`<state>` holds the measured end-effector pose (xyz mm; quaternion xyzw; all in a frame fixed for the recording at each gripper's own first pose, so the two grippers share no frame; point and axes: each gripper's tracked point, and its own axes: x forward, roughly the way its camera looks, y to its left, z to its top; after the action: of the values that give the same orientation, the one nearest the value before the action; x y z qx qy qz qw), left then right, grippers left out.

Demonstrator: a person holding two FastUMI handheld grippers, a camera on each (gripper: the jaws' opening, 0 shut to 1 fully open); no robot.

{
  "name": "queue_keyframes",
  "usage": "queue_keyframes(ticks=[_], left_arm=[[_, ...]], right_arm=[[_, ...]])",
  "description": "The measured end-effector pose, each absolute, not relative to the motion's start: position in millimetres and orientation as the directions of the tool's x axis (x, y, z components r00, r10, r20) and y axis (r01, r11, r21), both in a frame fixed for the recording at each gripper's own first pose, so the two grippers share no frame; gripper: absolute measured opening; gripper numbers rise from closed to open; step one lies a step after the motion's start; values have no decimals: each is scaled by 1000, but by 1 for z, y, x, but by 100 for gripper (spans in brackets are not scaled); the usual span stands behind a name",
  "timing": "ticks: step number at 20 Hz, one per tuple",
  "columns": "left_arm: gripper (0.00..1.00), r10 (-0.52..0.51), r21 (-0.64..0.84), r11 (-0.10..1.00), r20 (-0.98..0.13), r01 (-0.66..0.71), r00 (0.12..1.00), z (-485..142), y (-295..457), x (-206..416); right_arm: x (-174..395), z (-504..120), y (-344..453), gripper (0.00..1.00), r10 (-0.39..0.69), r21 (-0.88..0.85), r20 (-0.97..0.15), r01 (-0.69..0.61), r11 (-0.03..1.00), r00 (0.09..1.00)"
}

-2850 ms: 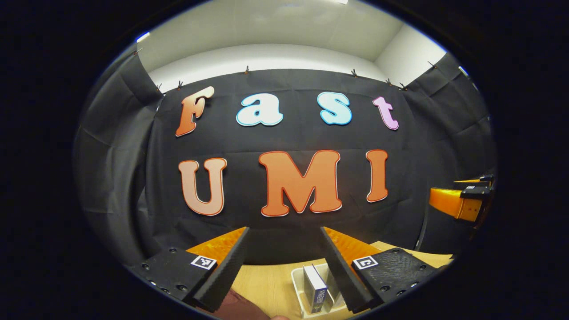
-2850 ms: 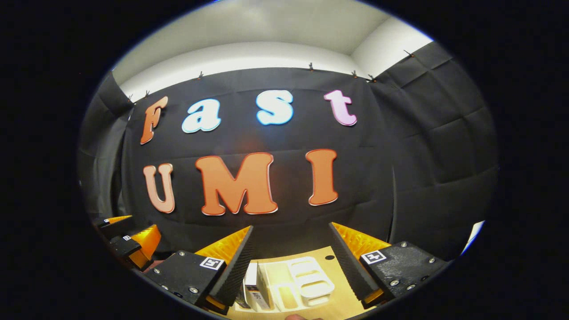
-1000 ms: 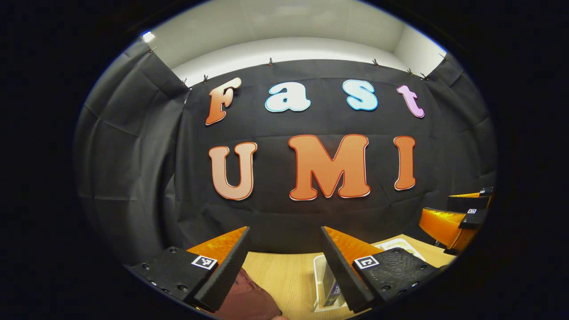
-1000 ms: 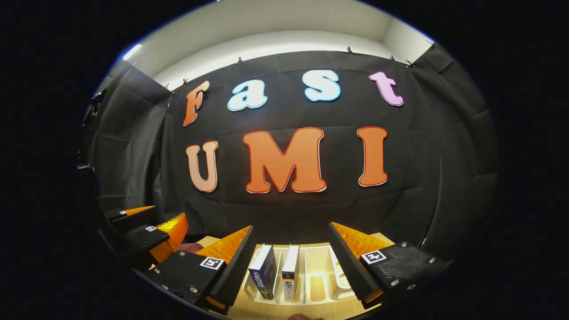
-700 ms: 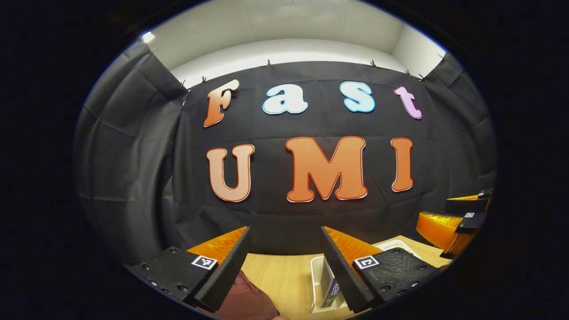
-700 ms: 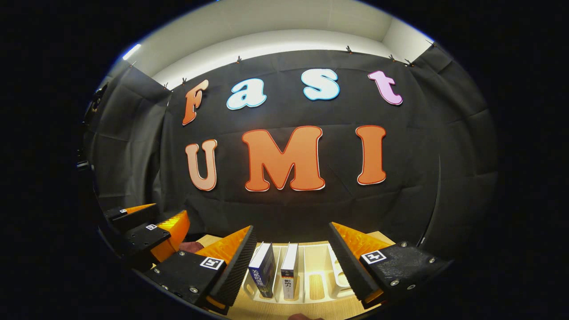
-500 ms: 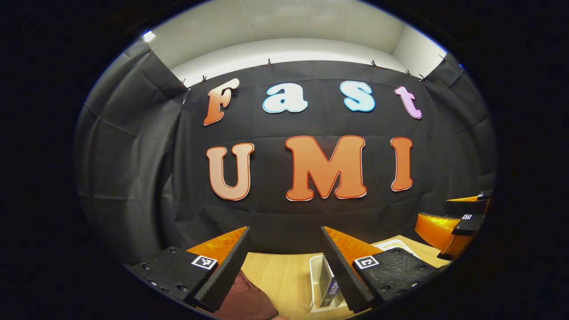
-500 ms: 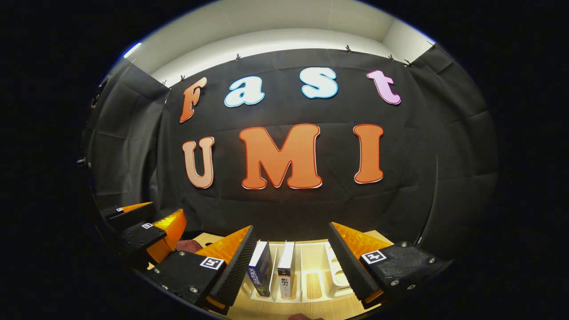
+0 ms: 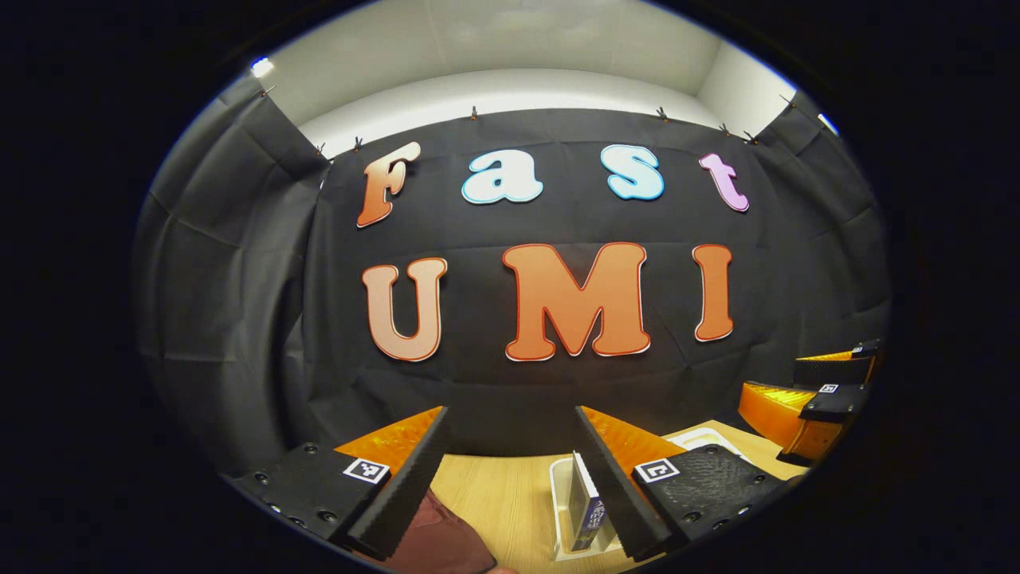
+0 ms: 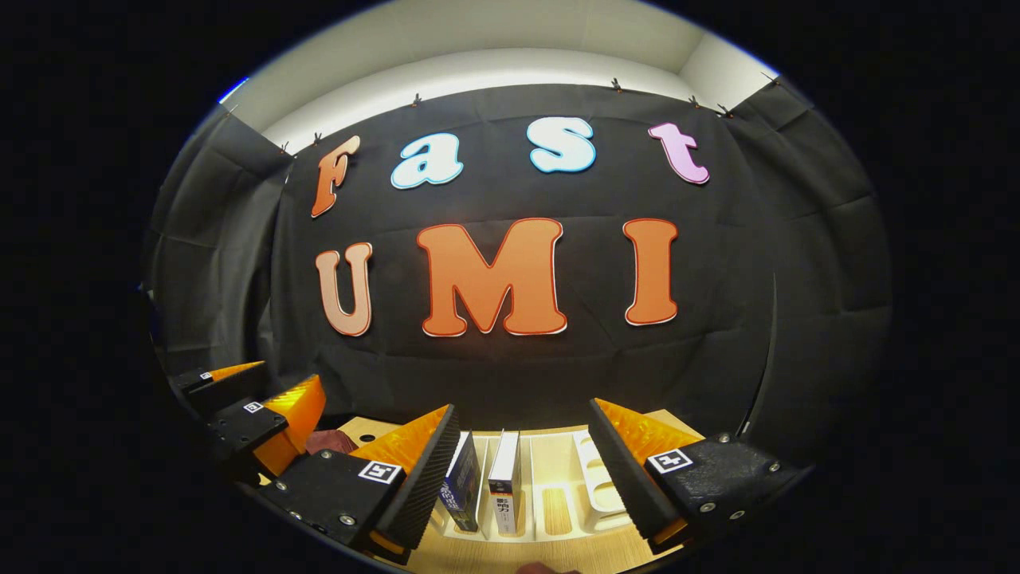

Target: Open the schoolbag, grab two books from the bookshelf and put them into the schoolbag.

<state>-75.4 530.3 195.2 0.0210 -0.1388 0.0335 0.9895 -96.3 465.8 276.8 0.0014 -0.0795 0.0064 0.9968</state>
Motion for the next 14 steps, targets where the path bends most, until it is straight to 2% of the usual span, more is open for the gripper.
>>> queue_keyframes(ticks=[14], left_arm=[[96, 52, 34, 997, 260, -63, 964, 188, 530, -65]], right_arm=[[-90, 269, 461, 96, -16, 4, 128, 15, 1000, 992]])
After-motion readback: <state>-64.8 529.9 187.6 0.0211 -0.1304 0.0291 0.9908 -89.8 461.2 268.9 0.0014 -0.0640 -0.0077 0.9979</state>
